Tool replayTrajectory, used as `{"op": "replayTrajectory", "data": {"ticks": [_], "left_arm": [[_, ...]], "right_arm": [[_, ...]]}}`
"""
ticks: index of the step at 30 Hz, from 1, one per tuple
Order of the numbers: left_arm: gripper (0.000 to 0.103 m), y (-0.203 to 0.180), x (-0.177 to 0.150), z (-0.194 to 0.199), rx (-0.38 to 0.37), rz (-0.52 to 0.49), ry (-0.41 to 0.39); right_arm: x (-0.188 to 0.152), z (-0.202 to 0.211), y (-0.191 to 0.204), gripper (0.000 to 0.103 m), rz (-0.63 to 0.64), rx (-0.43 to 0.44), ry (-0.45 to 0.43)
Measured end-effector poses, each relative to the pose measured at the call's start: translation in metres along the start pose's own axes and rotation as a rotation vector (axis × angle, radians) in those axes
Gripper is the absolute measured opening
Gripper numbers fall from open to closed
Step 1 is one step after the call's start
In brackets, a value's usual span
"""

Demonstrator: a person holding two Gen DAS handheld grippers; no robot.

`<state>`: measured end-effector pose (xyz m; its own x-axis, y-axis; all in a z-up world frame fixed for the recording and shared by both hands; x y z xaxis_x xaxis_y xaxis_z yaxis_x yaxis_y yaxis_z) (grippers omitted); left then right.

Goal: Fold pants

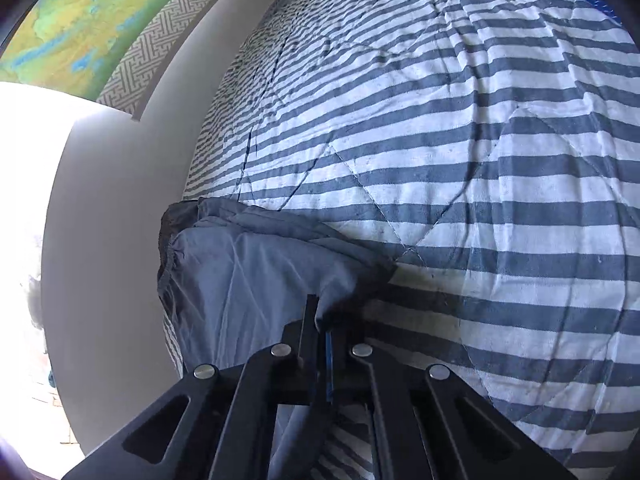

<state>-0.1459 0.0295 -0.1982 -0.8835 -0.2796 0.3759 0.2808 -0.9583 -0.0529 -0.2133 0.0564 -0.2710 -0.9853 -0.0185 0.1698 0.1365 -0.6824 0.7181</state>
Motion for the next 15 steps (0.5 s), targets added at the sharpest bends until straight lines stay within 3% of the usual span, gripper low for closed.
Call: {"op": "replayTrajectory", "data": {"ticks": [7, 10, 15], "left_arm": [[0.005, -0.03, 0.013, 0.034, -0.087, -0.028, -0.042], [0.005, -0.048, 0.021, 0.041, -0.179, -0.018, -0.049], [0.005, -0.109, 0.037, 0.055, -0.326, -0.113, -0.071]], "right_arm": [[-0.003, 0.052, 0.011, 0.002, 0.015, 0.013, -0.08], [-0.008, 0.085, 0.007, 0.002, 0.012, 0.015, -0.118], [-0.028, 0.154, -0.022, 0.002, -0.008, -0.046, -0.186]]}}
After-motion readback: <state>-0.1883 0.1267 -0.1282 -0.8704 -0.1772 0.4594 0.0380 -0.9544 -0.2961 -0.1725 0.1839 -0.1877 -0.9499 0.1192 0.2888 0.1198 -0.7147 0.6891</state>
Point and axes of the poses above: each gripper's, at about its wrist camera, not at the fingertips, and z roughly against the way its jaws point, y to its left, x to its top, the point moved 1 cm from there along -z, roughly the way its jaws point, and after that the axes turned 2 degrees about y, right-handed, at the moved point
